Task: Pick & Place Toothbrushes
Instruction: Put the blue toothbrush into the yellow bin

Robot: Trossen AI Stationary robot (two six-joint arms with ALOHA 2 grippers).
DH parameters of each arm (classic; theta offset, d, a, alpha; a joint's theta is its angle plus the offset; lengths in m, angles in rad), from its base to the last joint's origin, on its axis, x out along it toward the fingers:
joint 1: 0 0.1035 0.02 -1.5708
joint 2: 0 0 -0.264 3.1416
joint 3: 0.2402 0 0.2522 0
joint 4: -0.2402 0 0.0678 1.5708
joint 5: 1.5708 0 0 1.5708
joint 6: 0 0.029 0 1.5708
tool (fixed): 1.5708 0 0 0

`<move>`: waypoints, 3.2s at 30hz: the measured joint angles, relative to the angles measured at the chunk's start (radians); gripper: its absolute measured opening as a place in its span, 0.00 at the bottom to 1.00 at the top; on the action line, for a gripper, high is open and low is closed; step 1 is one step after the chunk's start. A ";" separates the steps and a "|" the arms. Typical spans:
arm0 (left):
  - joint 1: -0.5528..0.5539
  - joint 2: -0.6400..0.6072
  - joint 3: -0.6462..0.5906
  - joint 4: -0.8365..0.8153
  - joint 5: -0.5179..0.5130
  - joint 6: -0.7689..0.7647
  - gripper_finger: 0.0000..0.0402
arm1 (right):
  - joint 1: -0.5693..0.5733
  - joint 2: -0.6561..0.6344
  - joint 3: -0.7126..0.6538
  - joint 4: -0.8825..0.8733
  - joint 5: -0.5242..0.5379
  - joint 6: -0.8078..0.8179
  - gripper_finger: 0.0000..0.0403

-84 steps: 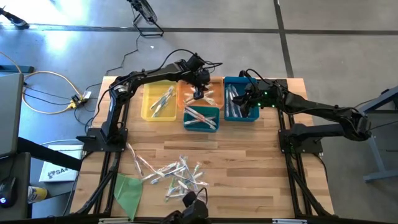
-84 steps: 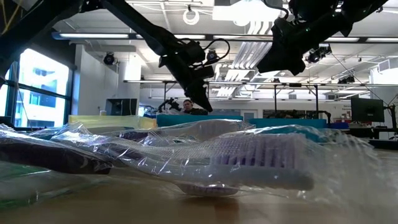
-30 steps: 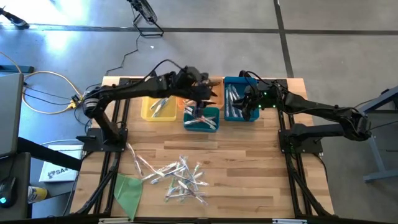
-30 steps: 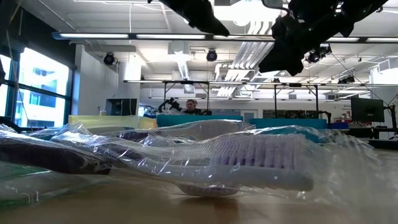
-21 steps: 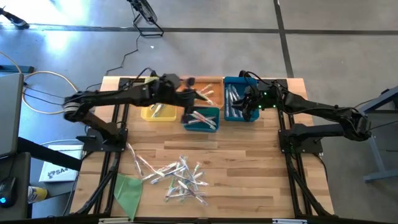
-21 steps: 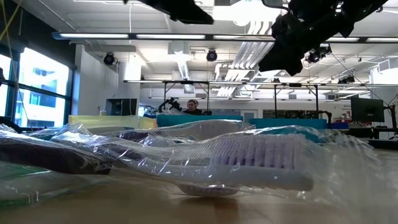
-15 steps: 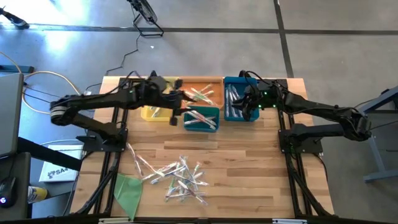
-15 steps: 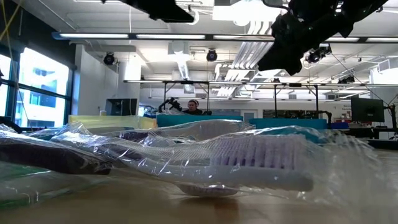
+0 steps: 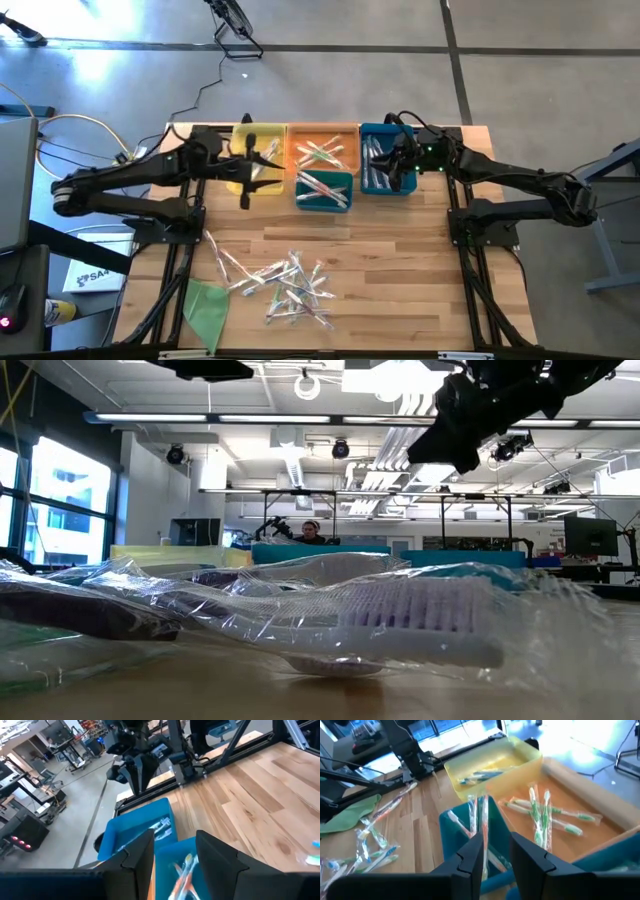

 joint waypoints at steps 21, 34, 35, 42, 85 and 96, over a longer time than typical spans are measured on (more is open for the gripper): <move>0.000 -0.057 -0.020 -0.102 -0.029 -0.024 0.35 | 0.000 0.000 0.000 0.038 -0.006 0.000 0.21; 0.000 -0.057 -0.020 -0.102 -0.032 -0.201 0.35 | 0.000 0.000 0.000 0.108 -0.007 0.000 0.21; 0.000 -0.057 -0.020 -0.102 -0.031 -0.225 0.35 | 0.000 0.000 0.000 0.124 -0.007 0.000 0.21; 0.000 -0.057 -0.020 -0.102 -0.020 -0.270 0.35 | 0.000 0.000 0.000 0.235 -0.007 0.000 0.21; -0.389 0.029 -0.018 -0.258 -0.229 -0.664 0.35 | 0.072 0.000 0.000 0.239 -0.002 0.063 0.21; -0.388 0.126 -0.018 -0.171 -0.180 -0.682 0.35 | 0.072 0.000 0.000 0.239 -0.002 0.090 0.21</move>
